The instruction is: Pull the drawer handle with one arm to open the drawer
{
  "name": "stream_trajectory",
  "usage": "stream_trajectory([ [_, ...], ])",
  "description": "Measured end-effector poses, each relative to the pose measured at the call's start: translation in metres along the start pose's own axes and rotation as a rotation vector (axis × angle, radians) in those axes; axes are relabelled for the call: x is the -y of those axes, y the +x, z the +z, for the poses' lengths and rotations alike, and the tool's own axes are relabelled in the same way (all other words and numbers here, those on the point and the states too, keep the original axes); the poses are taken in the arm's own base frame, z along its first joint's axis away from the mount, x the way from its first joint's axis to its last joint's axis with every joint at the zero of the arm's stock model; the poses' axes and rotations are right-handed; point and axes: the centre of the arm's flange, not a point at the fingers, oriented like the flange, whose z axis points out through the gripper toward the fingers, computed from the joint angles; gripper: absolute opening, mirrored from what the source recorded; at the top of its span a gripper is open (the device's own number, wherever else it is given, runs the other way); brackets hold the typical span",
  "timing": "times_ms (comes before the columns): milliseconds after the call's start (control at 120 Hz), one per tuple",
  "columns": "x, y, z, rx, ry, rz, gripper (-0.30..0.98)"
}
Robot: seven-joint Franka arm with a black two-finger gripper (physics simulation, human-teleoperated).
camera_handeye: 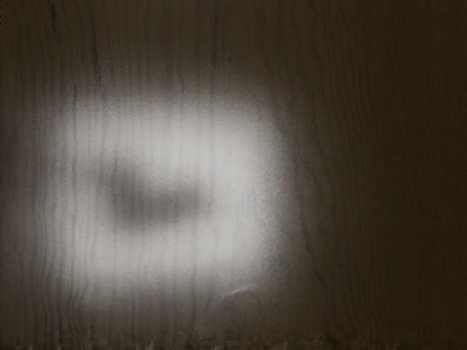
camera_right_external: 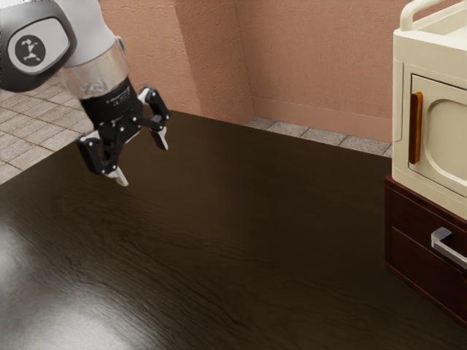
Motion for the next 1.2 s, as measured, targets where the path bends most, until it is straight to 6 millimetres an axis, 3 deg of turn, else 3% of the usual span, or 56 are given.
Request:
stream_trajectory([
  [75, 0.001, -0.005, 0.004, 0.009, 0.016, 0.004, 0.69],
  [158, 0.005, 0.008, 0.007, 0.012, 0.03, -0.028, 0.69],
  [217, 0.006, -0.005, 0.014, 0.019, 0.05, -0.006, 0.69],
  [242, 0.003, -0.025, 0.013, 0.022, 0.049, 0.031, 0.69],
  [317, 0.002, -0.114, 0.014, 0.036, 0.057, 0.194, 0.69],
  [367, 0.002, -0.155, 0.019, 0.051, 0.062, 0.268, 0.69],
  [508, -0.015, -0.23, 0.041, 0.065, 0.042, 0.37, 0.69],
  [700, -0.029, -0.303, 0.074, 0.109, -0.019, 0.444, 0.69],
  [908, -0.07, -0.32, 0.094, 0.139, -0.105, 0.423, 0.69],
  [1083, -0.07, -0.338, 0.093, 0.189, -0.146, 0.432, 0.69],
  [1200, -0.081, -0.336, 0.107, 0.198, -0.155, 0.416, 0.69],
])
